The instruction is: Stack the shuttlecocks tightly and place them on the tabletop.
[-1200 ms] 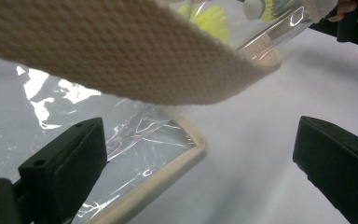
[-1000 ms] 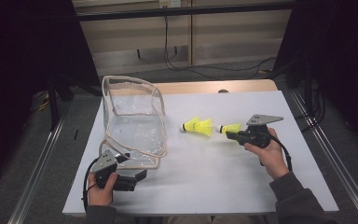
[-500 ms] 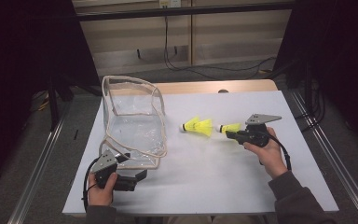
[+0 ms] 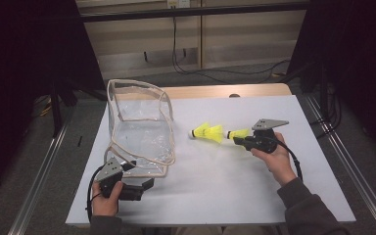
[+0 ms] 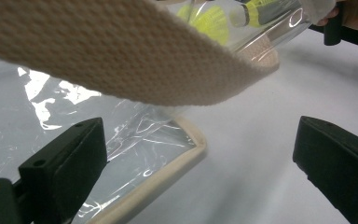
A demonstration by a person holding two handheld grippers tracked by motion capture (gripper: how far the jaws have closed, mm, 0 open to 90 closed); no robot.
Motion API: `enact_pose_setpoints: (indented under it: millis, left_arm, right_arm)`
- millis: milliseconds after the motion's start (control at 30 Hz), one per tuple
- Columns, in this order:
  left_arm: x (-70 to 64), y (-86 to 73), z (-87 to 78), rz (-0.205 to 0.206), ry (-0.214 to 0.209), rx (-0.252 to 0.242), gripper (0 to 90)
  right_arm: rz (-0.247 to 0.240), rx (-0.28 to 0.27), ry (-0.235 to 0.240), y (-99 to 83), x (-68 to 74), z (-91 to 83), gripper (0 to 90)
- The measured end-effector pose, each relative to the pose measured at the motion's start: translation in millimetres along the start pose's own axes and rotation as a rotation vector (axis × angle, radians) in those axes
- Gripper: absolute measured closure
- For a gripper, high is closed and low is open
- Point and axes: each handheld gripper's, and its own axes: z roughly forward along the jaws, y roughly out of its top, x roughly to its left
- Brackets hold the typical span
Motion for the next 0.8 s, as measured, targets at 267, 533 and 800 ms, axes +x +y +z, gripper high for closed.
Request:
enact_pose_setpoints:
  millis: [267,533,800]
  left_arm:
    - [0.1,-0.3,0.5,-0.003,-0.003,-0.001,2.7]
    - [0.4,0.2,1.7,-0.003,-0.005,0.003,2.7]
    - [0.8,0.6,2.7,-0.006,-0.006,0.001,2.7]
  right_arm:
    - [-0.004,0.013,-0.008,0.6,0.6,3.3,88.5]
    - [0.001,0.016,-0.014,0.0,0.4,4.2,88.5]
    - [0.012,0.021,-0.013,-0.7,0.5,8.2,88.5]
